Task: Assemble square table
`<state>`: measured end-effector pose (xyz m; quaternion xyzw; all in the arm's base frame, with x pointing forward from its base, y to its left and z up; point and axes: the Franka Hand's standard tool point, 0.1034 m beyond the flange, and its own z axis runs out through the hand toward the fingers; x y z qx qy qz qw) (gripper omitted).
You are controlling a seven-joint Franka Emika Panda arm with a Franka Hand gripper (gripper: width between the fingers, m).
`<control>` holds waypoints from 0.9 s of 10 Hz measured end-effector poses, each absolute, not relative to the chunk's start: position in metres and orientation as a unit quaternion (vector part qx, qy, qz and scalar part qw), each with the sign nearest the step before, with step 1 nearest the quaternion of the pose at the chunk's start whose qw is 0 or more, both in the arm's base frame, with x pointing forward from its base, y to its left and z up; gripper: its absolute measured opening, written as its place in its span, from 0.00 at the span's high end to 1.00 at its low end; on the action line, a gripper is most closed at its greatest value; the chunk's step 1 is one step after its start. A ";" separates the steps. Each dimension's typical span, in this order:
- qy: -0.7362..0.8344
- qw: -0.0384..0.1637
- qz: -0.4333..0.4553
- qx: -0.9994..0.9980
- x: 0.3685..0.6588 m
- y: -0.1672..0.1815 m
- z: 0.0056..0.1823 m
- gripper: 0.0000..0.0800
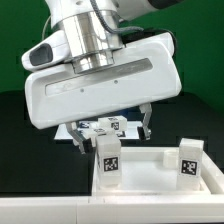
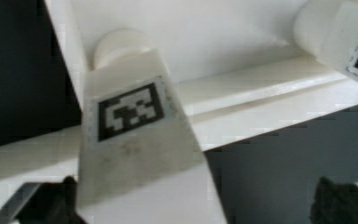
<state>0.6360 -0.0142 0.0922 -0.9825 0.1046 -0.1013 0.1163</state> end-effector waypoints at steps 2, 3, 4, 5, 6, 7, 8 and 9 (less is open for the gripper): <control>0.103 0.101 -0.076 -0.987 0.632 -0.019 0.086 0.19; 0.098 0.096 -0.071 -0.988 0.631 -0.026 0.077 0.19; 0.098 0.102 -0.050 -0.989 0.626 -0.029 0.072 0.19; 0.099 0.106 -0.045 -0.988 0.627 -0.027 0.074 0.19; 0.099 0.104 -0.050 -0.988 0.629 -0.028 0.074 0.19; 0.099 0.104 -0.050 -0.988 0.629 -0.028 0.074 0.19; 0.098 0.104 -0.049 -0.989 0.629 -0.028 0.074 0.19; 0.059 0.084 -0.034 -0.994 0.628 -0.024 0.076 0.19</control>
Offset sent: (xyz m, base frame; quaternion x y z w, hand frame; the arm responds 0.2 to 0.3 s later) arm -0.0070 -0.0178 -0.0231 0.0407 -0.1316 -0.0391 0.9897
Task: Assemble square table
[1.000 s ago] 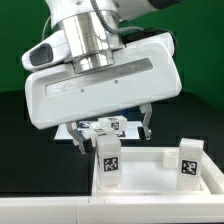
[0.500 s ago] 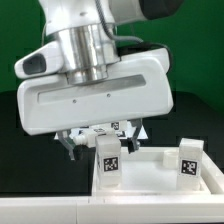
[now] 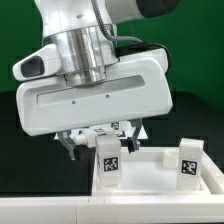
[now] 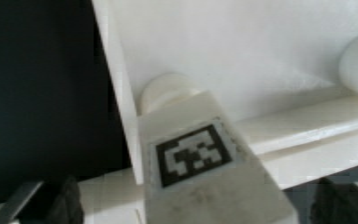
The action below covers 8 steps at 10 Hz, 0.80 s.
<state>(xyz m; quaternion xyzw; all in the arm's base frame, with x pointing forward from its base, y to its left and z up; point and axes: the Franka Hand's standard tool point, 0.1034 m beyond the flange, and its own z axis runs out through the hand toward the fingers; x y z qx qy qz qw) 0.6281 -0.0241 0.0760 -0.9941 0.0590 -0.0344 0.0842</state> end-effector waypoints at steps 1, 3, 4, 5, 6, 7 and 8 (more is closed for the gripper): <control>0.027 0.067 -0.037 -0.997 0.634 -0.021 0.080 0.19; 0.015 0.060 -0.044 -0.997 0.636 -0.016 0.080 0.19; 0.023 0.061 -0.043 -0.997 0.636 -0.016 0.080 0.30; 0.027 0.061 -0.043 -0.997 0.636 -0.016 0.080 0.47; 0.030 0.061 -0.042 -0.997 0.636 -0.016 0.080 0.47; 0.050 0.062 -0.041 -0.996 0.636 -0.016 0.079 0.64; 0.083 0.063 -0.039 -0.994 0.636 -0.015 0.079 0.64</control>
Offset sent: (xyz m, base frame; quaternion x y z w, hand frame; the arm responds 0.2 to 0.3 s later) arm 0.0000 0.0000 0.0000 0.0000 0.0000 0.0000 1.0000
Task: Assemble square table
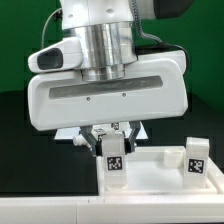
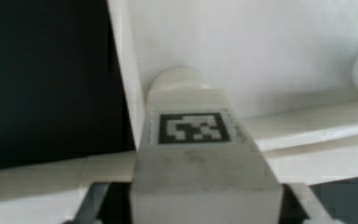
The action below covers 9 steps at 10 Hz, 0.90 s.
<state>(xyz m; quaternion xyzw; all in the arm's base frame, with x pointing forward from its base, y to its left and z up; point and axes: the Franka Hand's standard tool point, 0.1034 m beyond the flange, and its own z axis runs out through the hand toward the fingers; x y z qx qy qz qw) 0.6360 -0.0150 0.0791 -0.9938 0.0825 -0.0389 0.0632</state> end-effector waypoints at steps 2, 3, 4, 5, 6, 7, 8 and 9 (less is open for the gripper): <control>0.214 0.066 -0.038 -0.974 0.639 -0.011 0.079 0.64; 0.265 0.067 -0.034 -0.961 0.638 -0.011 0.078 0.64; 0.354 0.066 -0.029 -0.932 0.638 -0.010 0.077 0.64; 0.432 0.064 -0.022 -0.899 0.637 -0.007 0.077 0.64; 0.500 0.061 -0.015 -0.864 0.636 -0.005 0.077 0.64; 0.537 0.064 -0.013 -0.841 0.636 -0.006 0.077 0.64; 0.540 0.064 -0.012 -0.839 0.636 -0.006 0.076 0.64; 0.531 0.064 -0.013 -0.845 0.636 -0.006 0.077 0.64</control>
Offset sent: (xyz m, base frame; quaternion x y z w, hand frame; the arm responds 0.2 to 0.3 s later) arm 0.0088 0.0068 0.0007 -0.0227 0.0338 0.3677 0.9291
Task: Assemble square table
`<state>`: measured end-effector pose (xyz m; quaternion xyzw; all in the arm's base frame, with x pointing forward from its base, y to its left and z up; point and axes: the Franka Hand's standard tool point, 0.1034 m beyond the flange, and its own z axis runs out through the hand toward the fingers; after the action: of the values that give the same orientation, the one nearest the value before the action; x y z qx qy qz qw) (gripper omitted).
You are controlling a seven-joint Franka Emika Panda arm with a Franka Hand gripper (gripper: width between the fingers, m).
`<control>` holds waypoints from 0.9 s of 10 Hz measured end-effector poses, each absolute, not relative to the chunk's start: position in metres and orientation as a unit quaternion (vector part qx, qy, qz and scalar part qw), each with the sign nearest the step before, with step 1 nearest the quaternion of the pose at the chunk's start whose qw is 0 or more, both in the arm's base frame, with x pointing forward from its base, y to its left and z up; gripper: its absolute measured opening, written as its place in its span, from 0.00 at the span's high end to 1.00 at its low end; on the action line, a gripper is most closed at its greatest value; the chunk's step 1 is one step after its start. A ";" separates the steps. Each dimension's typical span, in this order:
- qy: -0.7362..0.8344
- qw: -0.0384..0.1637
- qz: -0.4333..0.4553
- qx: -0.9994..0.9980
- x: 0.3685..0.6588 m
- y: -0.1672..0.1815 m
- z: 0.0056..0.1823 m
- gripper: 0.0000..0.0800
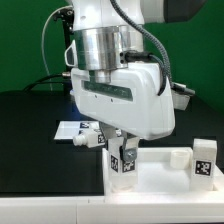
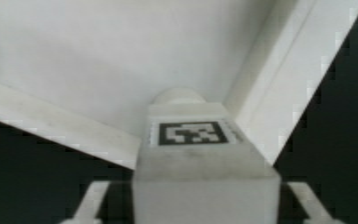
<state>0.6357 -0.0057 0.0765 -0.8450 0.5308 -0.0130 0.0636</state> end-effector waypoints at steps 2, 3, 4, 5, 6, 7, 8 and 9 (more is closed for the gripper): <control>0.401 0.060 -0.037 -0.913 0.638 -0.007 0.075 0.32; 0.305 0.056 -0.046 -0.950 0.638 -0.008 0.075 0.32; 0.215 0.053 -0.053 -0.974 0.639 -0.007 0.078 0.21; 0.207 0.052 -0.052 -0.976 0.639 -0.007 0.077 0.21; 0.171 0.050 -0.054 -0.982 0.639 -0.008 0.076 0.19; 0.133 0.048 -0.056 -0.988 0.639 -0.008 0.076 0.19; 0.060 0.042 -0.059 -0.996 0.639 -0.008 0.078 0.19; -0.027 0.037 -0.063 -0.997 0.640 -0.006 0.083 0.19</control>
Offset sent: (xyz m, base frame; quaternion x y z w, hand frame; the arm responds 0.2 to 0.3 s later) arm -0.0006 0.0176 0.0132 0.0261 -0.0230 -0.4801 0.8765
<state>0.6400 -0.0062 0.0827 -0.9969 -0.0275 -0.0635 0.0374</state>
